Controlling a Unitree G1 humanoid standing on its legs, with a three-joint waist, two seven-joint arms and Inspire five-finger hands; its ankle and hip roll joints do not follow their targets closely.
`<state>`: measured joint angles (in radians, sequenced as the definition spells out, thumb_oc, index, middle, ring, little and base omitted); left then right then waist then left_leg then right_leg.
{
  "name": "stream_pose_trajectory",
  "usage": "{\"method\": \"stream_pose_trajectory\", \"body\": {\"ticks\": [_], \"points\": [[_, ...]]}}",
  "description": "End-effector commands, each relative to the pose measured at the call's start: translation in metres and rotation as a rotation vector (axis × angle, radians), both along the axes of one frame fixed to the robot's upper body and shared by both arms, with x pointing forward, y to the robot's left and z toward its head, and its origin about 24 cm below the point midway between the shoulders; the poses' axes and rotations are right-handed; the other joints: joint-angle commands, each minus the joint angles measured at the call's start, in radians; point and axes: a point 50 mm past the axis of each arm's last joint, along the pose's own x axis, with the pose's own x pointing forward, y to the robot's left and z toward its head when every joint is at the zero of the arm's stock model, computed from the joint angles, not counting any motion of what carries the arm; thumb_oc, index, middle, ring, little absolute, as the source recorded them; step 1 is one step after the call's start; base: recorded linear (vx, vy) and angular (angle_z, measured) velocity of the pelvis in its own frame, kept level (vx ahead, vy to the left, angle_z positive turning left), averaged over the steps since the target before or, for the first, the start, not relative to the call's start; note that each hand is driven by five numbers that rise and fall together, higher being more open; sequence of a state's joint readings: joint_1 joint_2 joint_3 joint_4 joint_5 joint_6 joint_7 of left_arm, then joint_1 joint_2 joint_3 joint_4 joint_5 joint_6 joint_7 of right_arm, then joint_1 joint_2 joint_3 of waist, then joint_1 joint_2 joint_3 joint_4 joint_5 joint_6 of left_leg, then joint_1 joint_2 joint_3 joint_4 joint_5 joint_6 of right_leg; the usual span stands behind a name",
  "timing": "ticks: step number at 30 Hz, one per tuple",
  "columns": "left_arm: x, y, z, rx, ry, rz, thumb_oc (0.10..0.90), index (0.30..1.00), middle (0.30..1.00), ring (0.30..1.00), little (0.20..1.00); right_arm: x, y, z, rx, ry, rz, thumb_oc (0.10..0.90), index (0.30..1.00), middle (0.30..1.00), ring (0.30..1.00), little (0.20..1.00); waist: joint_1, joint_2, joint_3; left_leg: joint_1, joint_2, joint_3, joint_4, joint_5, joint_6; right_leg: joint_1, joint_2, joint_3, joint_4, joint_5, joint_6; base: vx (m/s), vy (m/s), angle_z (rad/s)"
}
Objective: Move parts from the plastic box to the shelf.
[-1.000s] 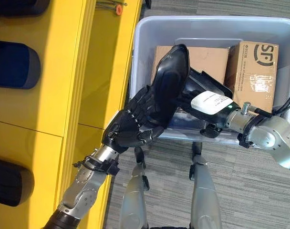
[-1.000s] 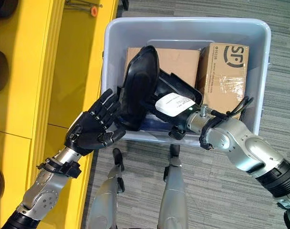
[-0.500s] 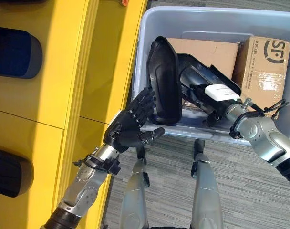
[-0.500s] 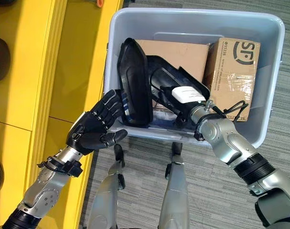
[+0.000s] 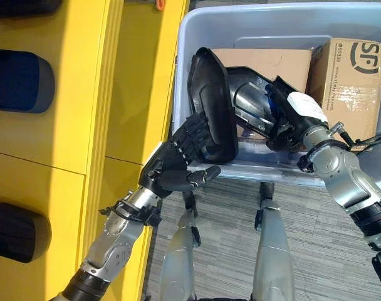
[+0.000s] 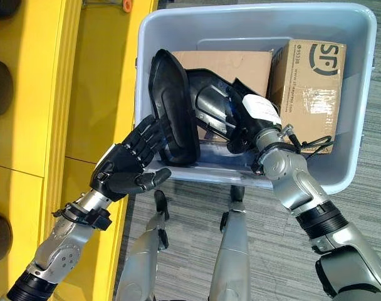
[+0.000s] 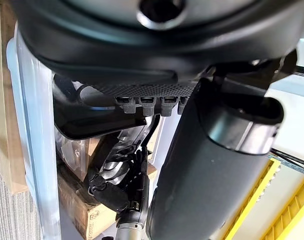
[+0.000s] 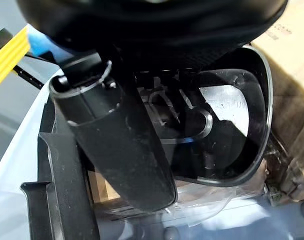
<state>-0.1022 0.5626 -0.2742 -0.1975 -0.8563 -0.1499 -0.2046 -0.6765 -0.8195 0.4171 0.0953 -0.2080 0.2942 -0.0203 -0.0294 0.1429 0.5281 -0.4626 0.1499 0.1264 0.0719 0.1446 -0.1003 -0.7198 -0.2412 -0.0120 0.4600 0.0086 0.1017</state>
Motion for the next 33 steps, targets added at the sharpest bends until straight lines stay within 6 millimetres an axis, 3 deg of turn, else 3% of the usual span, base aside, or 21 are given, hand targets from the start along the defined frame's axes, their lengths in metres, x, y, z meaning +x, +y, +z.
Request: {"method": "stream_pose_trajectory", "body": {"ticks": [1, 6, 11, 12, 18, 28, 33], "points": [[-0.013, -0.015, 0.026, -0.089, -0.156, -0.076, 0.9, 1.0, 1.0, 1.0, 1.0, 0.001, 0.004, 0.059, 0.177, -0.225, 0.015, 0.9, 1.0, 1.0, 1.0, 1.0, -0.023, 0.051, -0.008, 0.008, 0.003, -0.011, 0.062, -0.132, 0.043, 0.06, 0.024, -0.025, 0.052, -0.195, -0.063, 0.04, 0.015, -0.03], [-0.013, -0.016, 0.025, -0.09, -0.155, -0.088, 0.9, 1.0, 1.0, 1.0, 1.0, 0.006, 0.002, 0.064, 0.311, -0.219, -0.008, 0.9, 1.0, 1.0, 1.0, 1.0, -0.017, 0.056, -0.008, 0.019, -0.004, -0.013, 0.065, -0.14, 0.042, 0.065, 0.026, -0.028, 0.057, -0.199, -0.067, 0.01, 0.002, -0.01], [-0.013, -0.022, 0.023, -0.099, -0.149, -0.099, 0.9, 1.0, 1.0, 1.0, 1.0, 0.015, 0.005, 0.06, 0.669, -0.181, -0.037, 0.9, 1.0, 1.0, 1.0, 1.0, -0.014, 0.067, -0.008, 0.04, -0.01, -0.008, 0.06, -0.145, 0.042, 0.076, 0.027, -0.022, 0.06, -0.202, -0.069, 0.04, 0.025, -0.01], [-0.014, -0.024, 0.022, -0.108, -0.147, -0.1, 0.9, 1.0, 1.0, 1.0, 1.0, 0.019, 0.003, 0.06, 0.85, -0.185, -0.045, 0.9, 1.0, 1.0, 1.0, 1.0, -0.012, 0.076, -0.008, 0.051, -0.013, -0.005, 0.054, -0.146, 0.042, 0.083, 0.024, -0.022, 0.059, -0.205, -0.071, 0.04, 0.057, -0.06], [-0.013, -0.026, 0.02, -0.122, -0.141, -0.1, 0.9, 1.0, 1.0, 1.0, 1.0, 0.02, -0.011, 0.068, 1.185, -0.267, -0.046, 0.9, 1.0, 1.0, 1.0, 1.0, -0.012, 0.092, -0.008, 0.07, -0.025, -0.001, 0.059, -0.162, 0.046, 0.094, 0.021, -0.019, 0.071, -0.217, -0.072, 0.04, 0.036, -0.01], [-0.017, -0.029, 0.02, -0.146, -0.132, -0.112, 0.9, 1.0, 1.0, 1.0, 1.0, 0.012, -0.045, 0.081, 1.305, -0.459, -0.187, 0.9, 1.0, 1.0, 1.0, 1.0, -0.024, 0.117, -0.008, 0.099, -0.044, 0.016, 0.058, -0.177, 0.051, 0.113, 0.016, -0.013, 0.071, -0.224, -0.073, 0.03, 0.022, -0.01], [-0.018, -0.032, 0.02, -0.157, -0.129, -0.118, 0.9, 1.0, 1.0, 1.0, 1.0, 0.007, -0.055, 0.08, 1.179, -0.497, -0.245, 0.9, 1.0, 1.0, 1.0, 1.0, -0.038, 0.122, -0.008, 0.1, -0.053, 0.027, 0.067, -0.187, 0.055, 0.11, 0.018, -0.006, 0.067, -0.219, -0.072, 0.01, 0.006, -0.02]]}}
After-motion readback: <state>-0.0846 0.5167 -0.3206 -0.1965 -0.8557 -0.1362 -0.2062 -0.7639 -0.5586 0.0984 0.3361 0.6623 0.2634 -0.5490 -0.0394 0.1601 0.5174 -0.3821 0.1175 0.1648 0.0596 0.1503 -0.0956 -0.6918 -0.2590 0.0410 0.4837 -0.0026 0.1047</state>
